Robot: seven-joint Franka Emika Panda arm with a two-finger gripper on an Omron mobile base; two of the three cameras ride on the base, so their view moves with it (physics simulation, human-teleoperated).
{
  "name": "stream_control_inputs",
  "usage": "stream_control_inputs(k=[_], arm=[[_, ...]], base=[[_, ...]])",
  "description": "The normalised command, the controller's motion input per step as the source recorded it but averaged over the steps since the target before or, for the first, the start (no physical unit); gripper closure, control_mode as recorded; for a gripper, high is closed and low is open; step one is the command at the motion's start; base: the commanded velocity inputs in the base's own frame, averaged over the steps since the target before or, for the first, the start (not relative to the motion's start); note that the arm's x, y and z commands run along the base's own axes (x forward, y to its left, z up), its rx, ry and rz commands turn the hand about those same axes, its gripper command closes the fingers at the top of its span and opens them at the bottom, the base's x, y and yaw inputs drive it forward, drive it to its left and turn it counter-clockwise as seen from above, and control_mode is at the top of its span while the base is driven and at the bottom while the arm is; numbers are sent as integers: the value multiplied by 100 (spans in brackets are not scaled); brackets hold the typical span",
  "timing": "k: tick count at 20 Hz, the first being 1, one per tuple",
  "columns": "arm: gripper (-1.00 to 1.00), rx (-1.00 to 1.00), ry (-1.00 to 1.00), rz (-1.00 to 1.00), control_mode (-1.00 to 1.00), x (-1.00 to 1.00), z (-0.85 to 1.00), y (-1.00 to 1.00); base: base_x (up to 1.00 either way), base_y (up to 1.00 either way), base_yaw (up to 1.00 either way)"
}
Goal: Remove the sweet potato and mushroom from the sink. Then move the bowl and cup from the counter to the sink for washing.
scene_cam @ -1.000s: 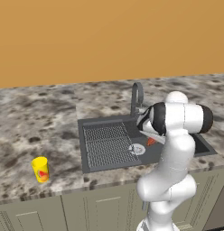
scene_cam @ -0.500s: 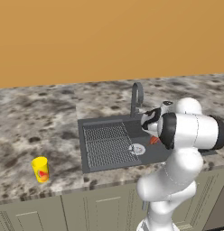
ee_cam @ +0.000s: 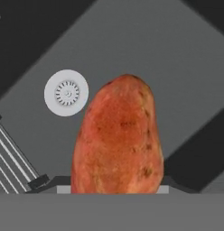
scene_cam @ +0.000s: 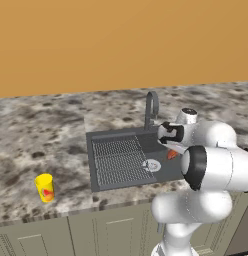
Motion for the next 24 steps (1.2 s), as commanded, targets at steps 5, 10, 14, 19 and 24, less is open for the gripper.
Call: stream_control_inputs(k=[5, 10, 14, 19, 24], arm=[[100, -1, 0, 1, -100, -32, 38, 16], [100, -4, 0, 1, -100, -32, 31, 25], [100, -6, 0, 11, -100, -22, 30, 38], [100, -4, 0, 13, -100, -21, 32, 37], [100, -1, 3, 12, -100, -18, 31, 40]], base=[[0, 0, 0], [0, 0, 0], [0, 0, 0], [0, 0, 0], [0, 0, 0]])
